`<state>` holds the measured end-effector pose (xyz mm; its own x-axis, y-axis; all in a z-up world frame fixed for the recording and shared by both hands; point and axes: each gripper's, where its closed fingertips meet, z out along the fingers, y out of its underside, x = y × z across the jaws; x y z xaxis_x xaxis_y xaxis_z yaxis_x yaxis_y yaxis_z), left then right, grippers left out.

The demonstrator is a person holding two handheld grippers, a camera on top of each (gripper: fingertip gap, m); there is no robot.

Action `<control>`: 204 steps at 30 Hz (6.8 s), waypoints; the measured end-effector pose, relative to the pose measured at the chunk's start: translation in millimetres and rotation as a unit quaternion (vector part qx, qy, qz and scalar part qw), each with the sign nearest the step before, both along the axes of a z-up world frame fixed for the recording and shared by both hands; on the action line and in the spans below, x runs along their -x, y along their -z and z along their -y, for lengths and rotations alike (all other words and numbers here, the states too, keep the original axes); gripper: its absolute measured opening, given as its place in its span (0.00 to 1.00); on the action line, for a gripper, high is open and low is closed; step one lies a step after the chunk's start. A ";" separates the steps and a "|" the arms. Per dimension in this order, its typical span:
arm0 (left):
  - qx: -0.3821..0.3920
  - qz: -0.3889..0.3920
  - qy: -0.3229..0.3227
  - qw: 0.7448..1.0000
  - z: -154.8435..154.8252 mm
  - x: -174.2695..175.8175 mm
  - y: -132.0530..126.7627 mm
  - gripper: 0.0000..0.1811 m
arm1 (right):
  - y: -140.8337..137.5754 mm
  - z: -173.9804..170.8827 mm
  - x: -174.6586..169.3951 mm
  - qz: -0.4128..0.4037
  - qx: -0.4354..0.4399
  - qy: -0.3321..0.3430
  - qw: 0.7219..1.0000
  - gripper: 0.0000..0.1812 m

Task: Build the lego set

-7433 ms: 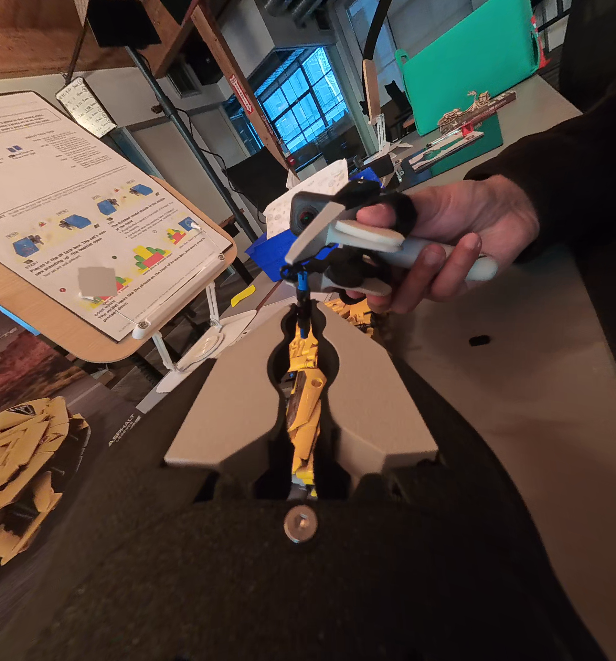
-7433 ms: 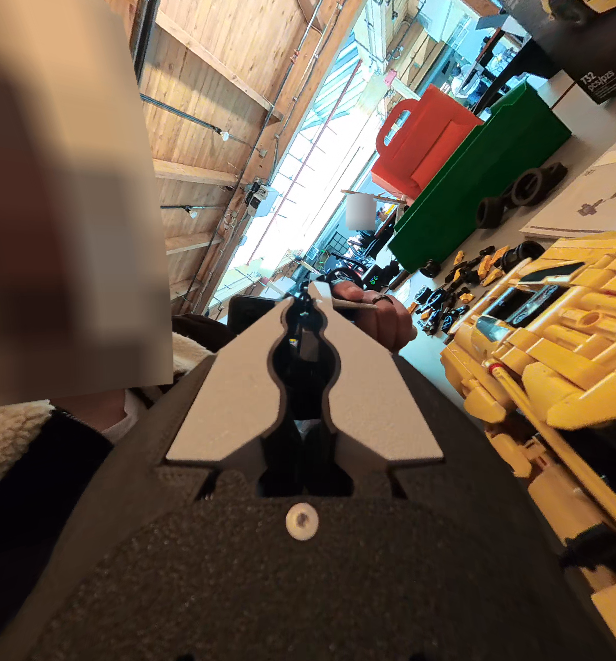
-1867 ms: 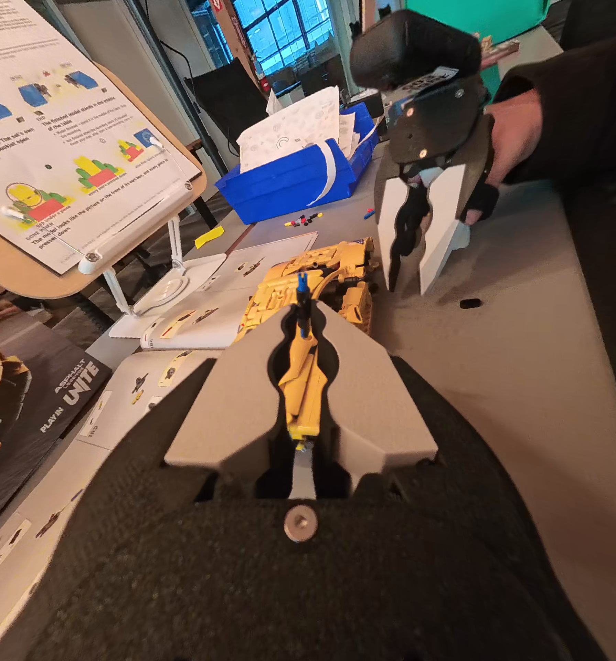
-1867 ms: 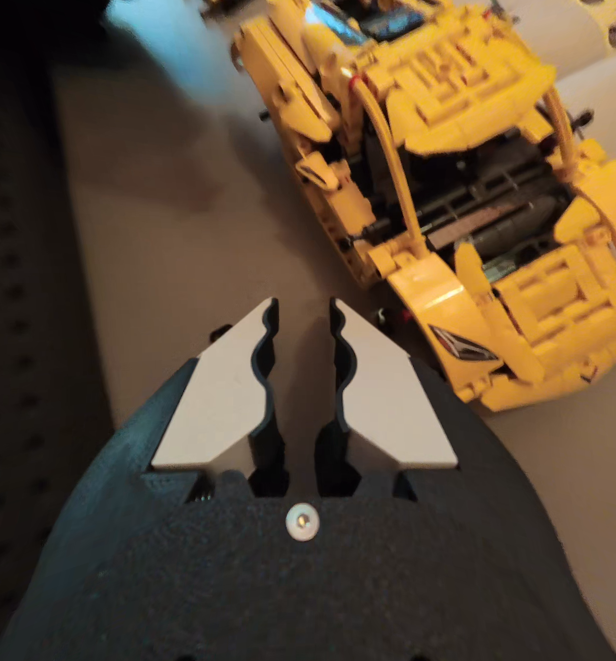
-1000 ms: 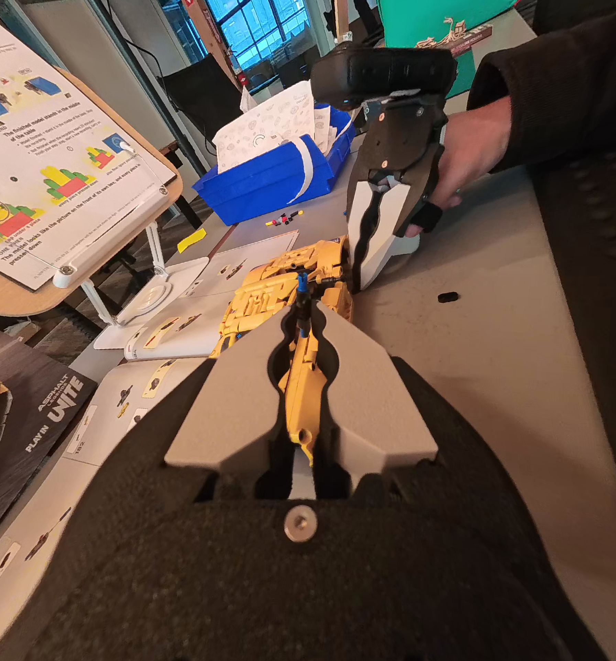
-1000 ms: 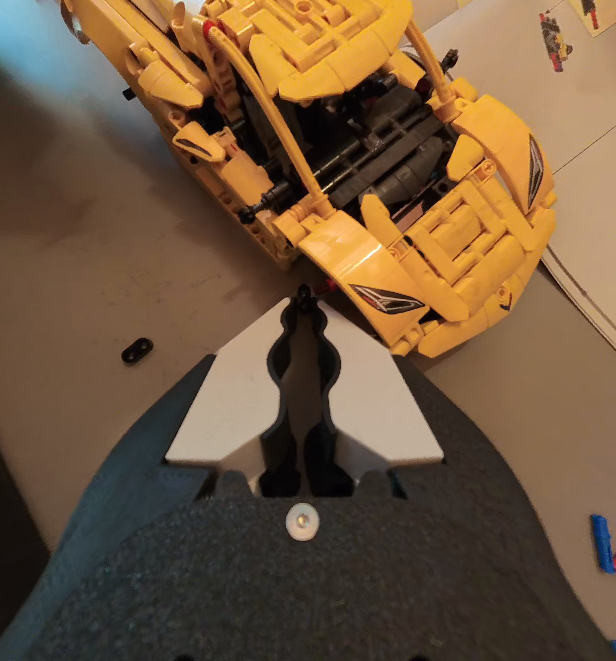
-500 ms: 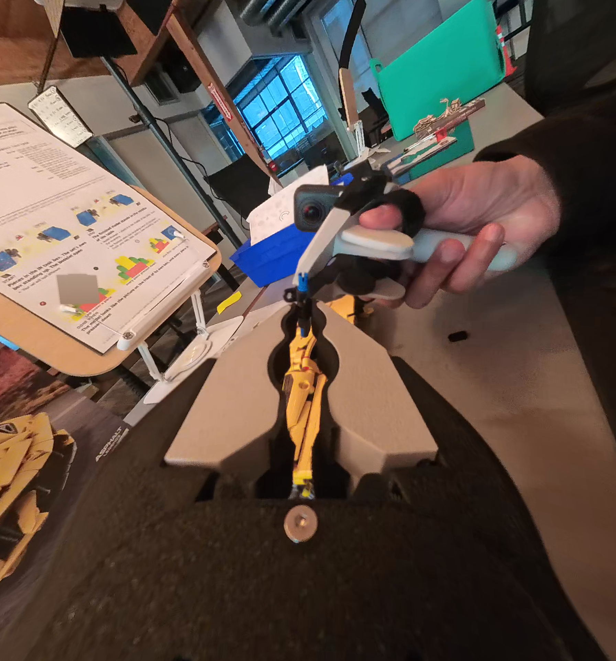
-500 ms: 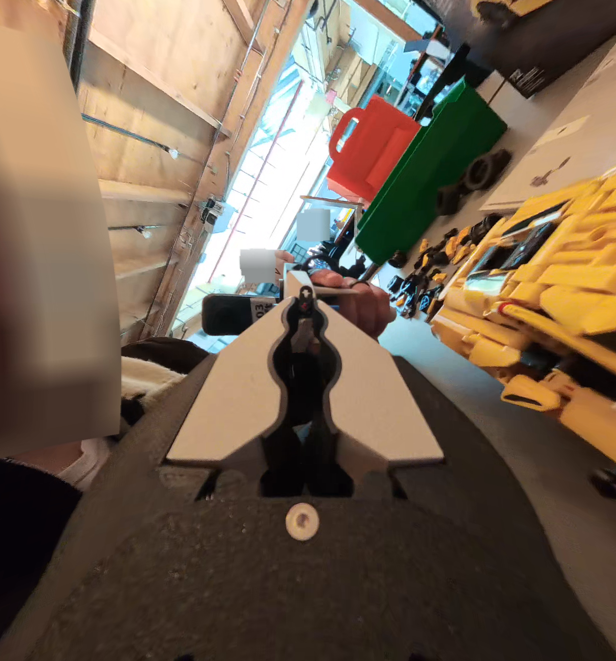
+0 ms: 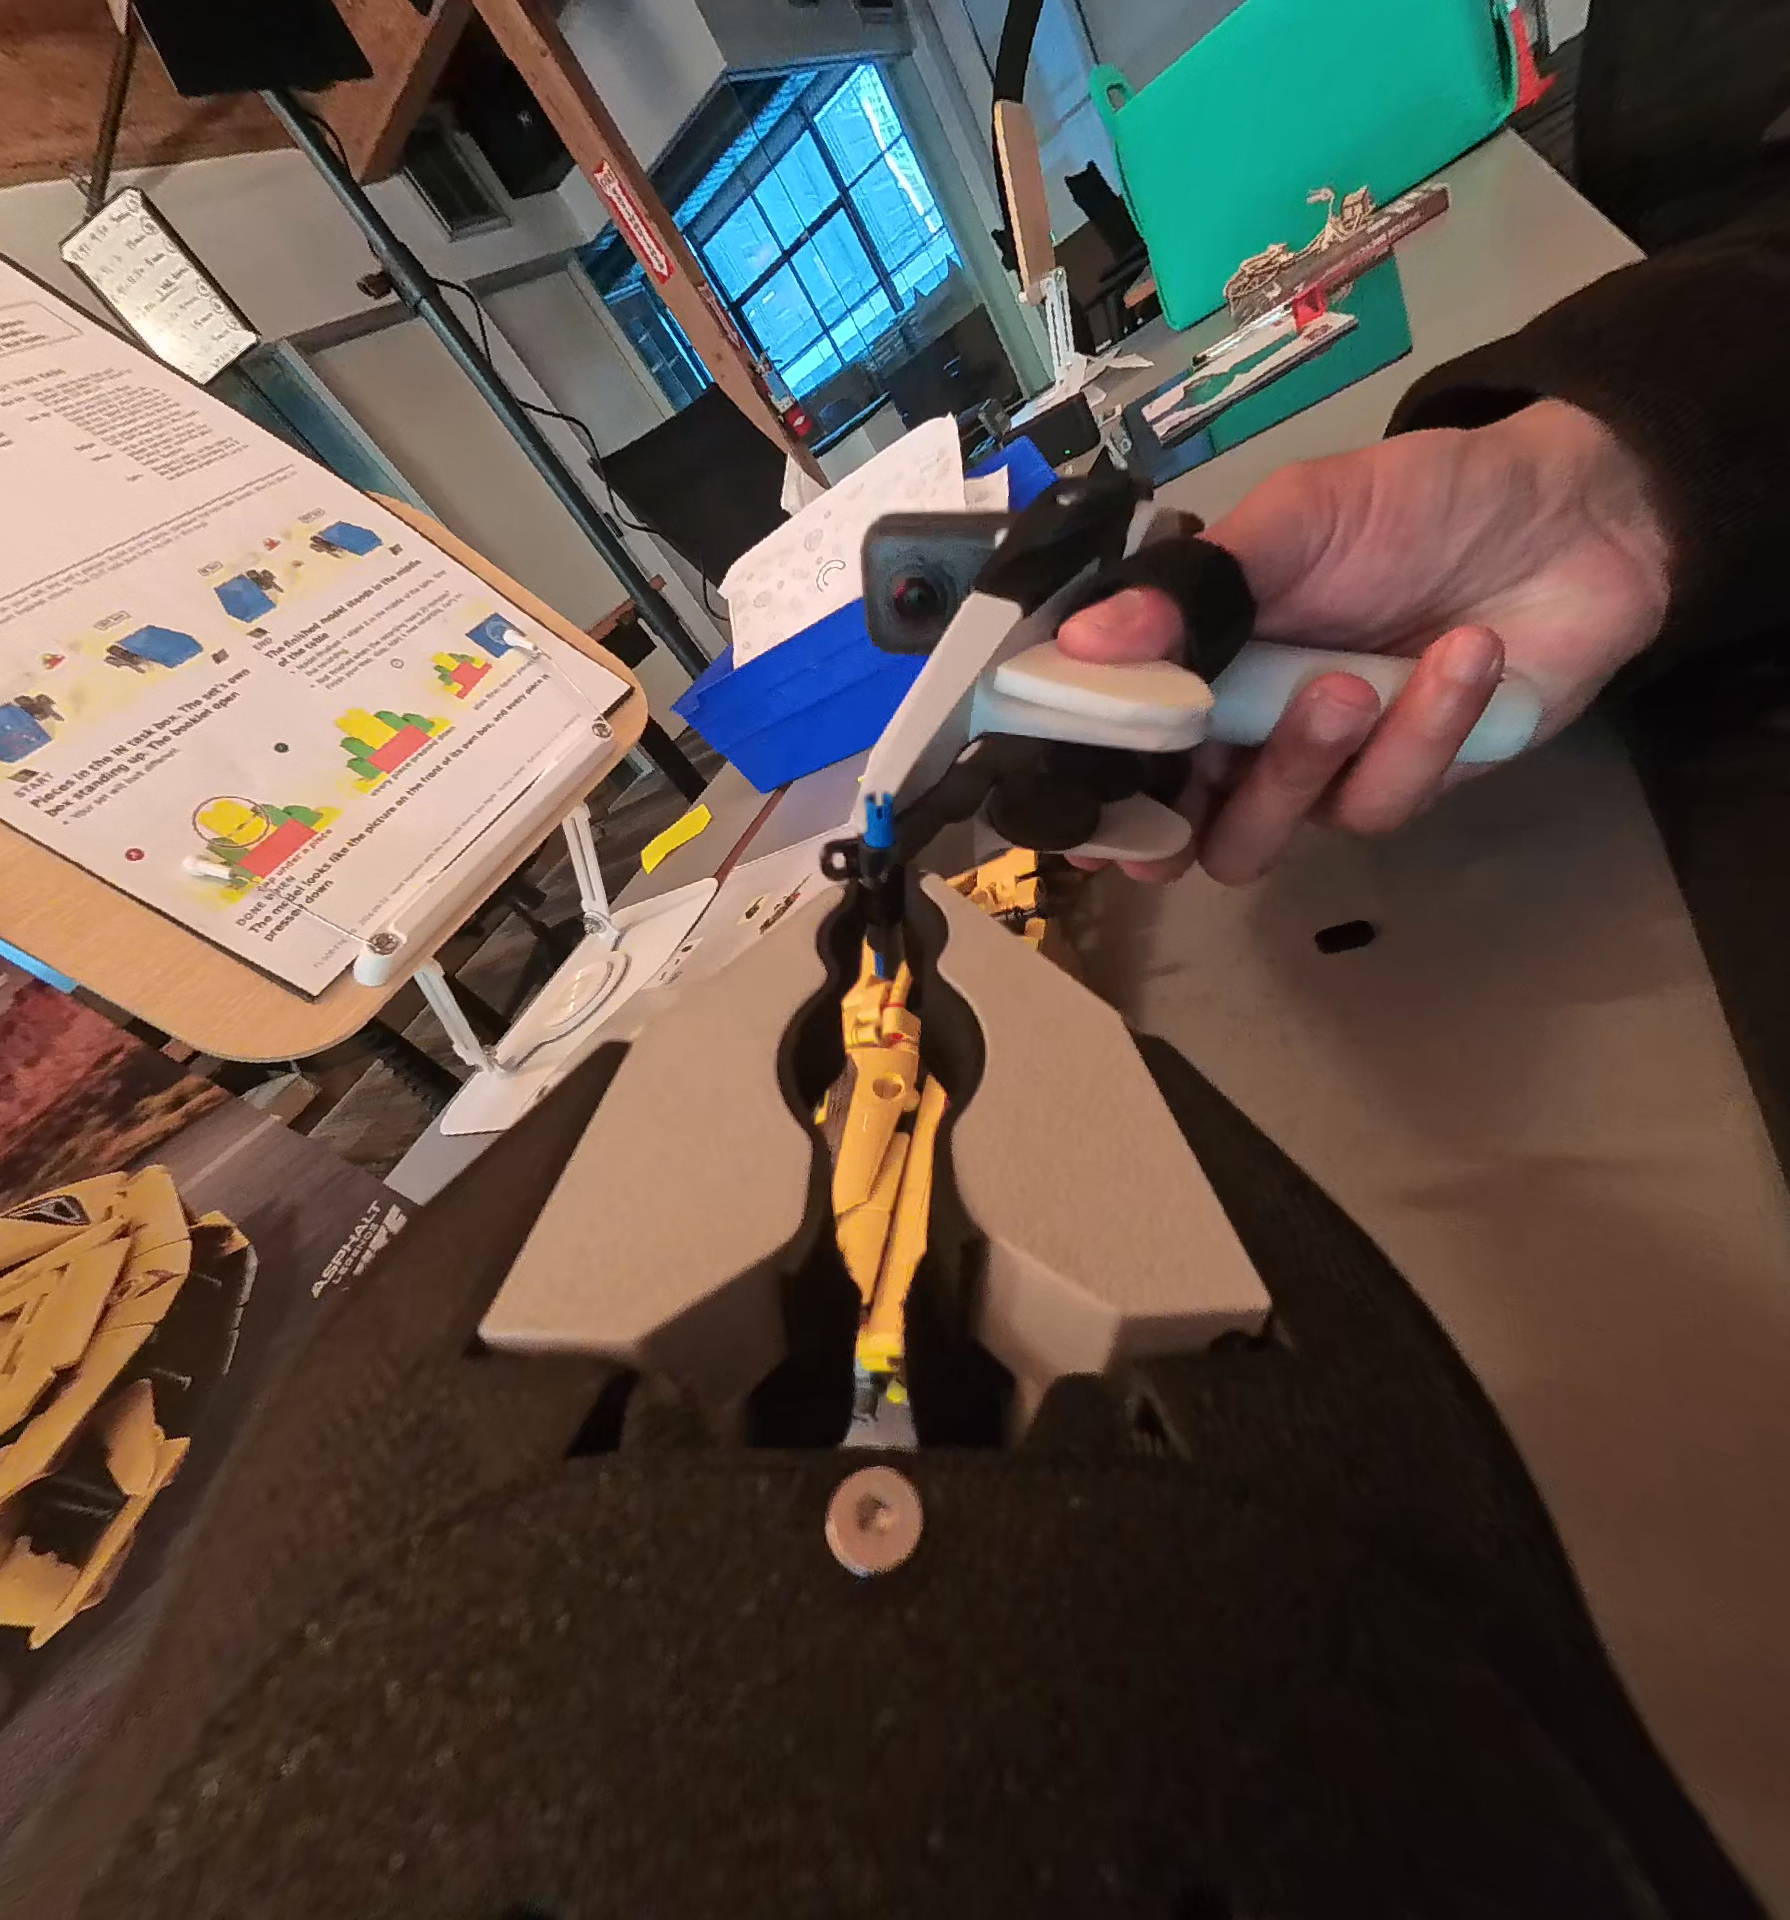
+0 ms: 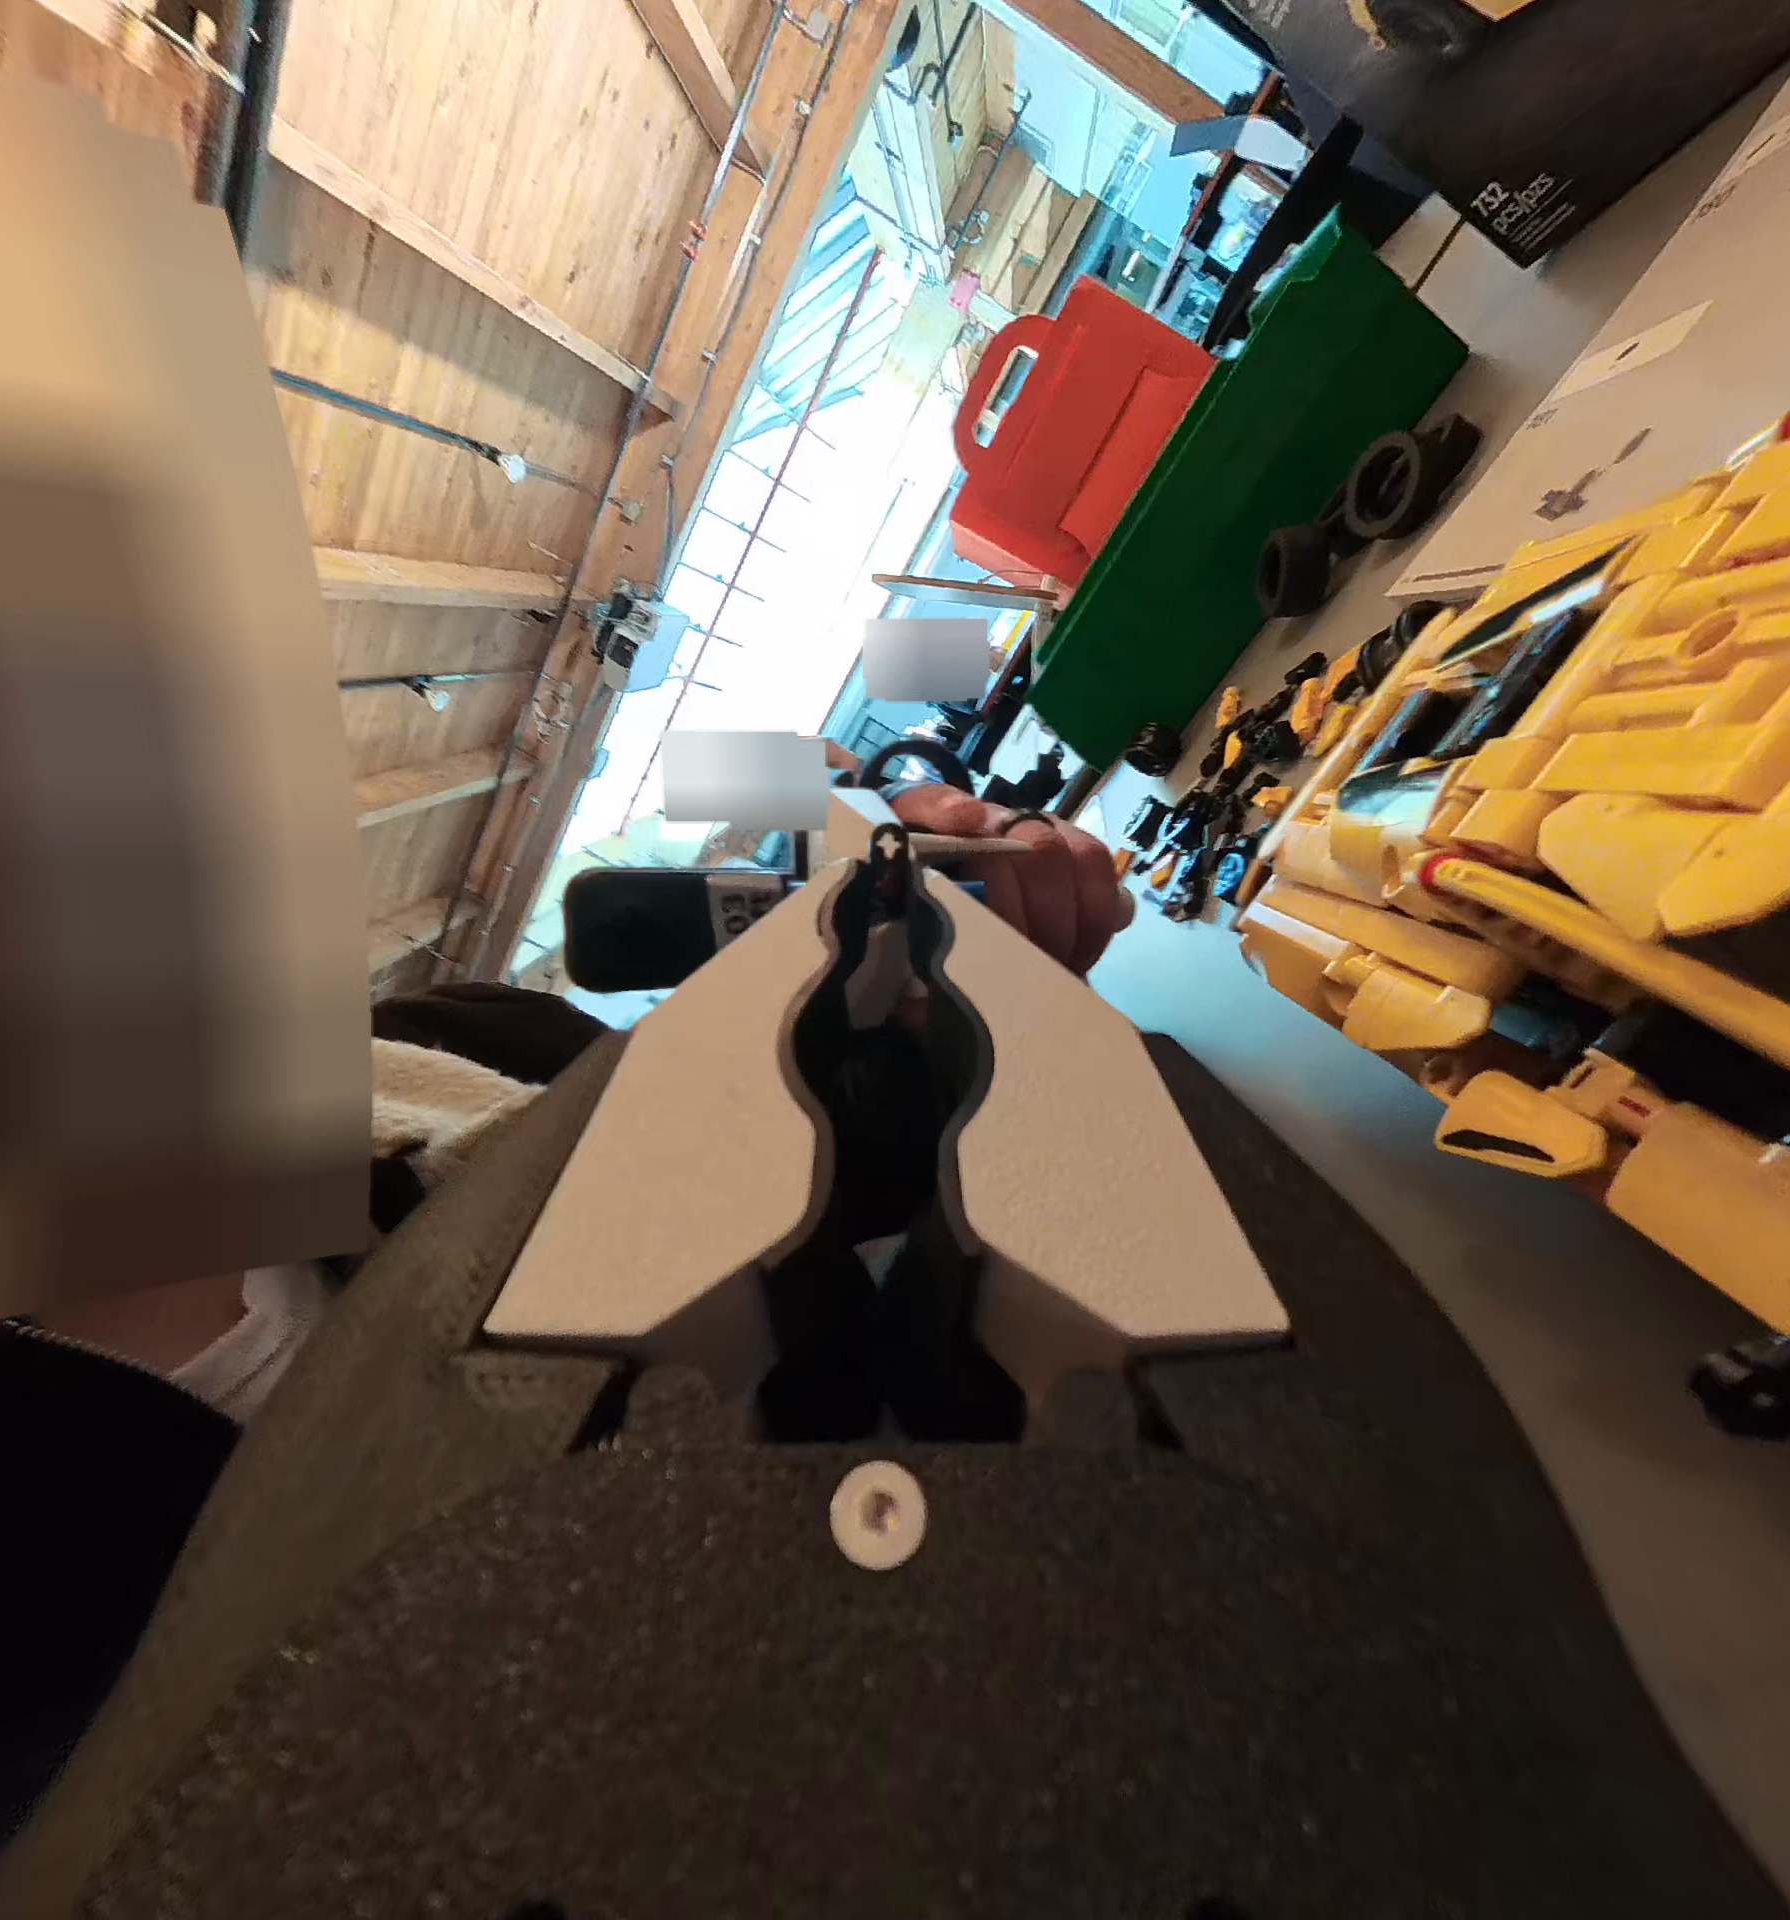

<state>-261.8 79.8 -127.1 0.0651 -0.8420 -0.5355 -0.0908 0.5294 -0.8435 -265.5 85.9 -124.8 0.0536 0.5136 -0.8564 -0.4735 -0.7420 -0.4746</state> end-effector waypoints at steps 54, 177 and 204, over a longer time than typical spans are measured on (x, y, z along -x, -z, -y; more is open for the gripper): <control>-0.007 -0.009 0.033 0.999 18.3 -5.6 5.2 0.03 | 5.2 19.5 0.2 0.096 -0.065 -0.072 0.991 0.03; 0.048 -0.039 0.082 0.995 37.7 -8.1 17.3 0.03 | 29.3 46.2 -30.9 0.258 -0.043 0.080 0.962 0.03; 0.047 -0.070 0.053 0.995 33.9 -10.1 24.5 0.03 | 23.4 33.0 -11.2 0.008 0.019 0.044 0.999 0.03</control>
